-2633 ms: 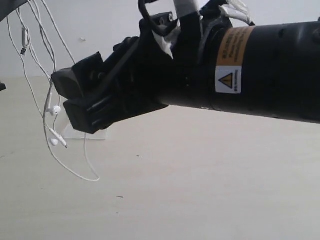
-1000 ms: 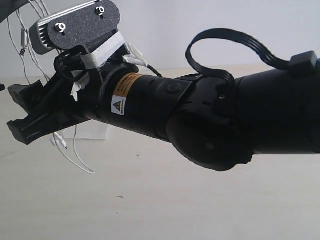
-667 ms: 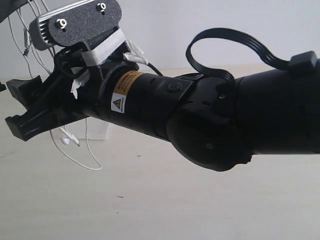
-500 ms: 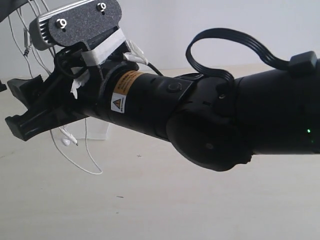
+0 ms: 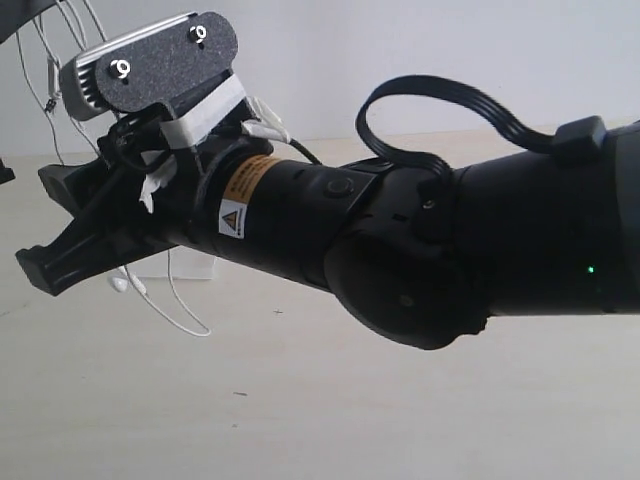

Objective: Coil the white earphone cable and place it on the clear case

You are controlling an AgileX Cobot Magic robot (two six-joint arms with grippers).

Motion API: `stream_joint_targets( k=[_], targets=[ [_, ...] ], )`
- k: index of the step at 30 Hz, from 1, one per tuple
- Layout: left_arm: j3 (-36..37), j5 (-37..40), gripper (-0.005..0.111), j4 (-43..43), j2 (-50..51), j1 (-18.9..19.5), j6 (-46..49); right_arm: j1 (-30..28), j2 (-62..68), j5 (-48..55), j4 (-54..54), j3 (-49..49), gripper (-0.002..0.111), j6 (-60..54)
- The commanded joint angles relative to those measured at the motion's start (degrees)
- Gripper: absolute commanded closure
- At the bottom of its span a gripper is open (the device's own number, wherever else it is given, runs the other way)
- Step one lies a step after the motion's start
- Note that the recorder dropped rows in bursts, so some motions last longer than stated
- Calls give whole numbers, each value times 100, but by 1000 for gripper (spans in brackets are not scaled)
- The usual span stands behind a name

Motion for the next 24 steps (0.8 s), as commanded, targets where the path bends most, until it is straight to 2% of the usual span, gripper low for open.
stream_joint_targets(
  k=[1, 15, 24],
  targets=[
    [16, 8, 107, -82, -53, 10, -66, 4, 42, -80, 7, -39, 64, -25],
    [16, -51, 107, -163, -53, 10, -66, 4, 158, -172, 7, -39, 65, -25],
    [16, -51, 107, -377, -53, 10, -66, 4, 175, -167, 7, -39, 95, -25]
  ],
)
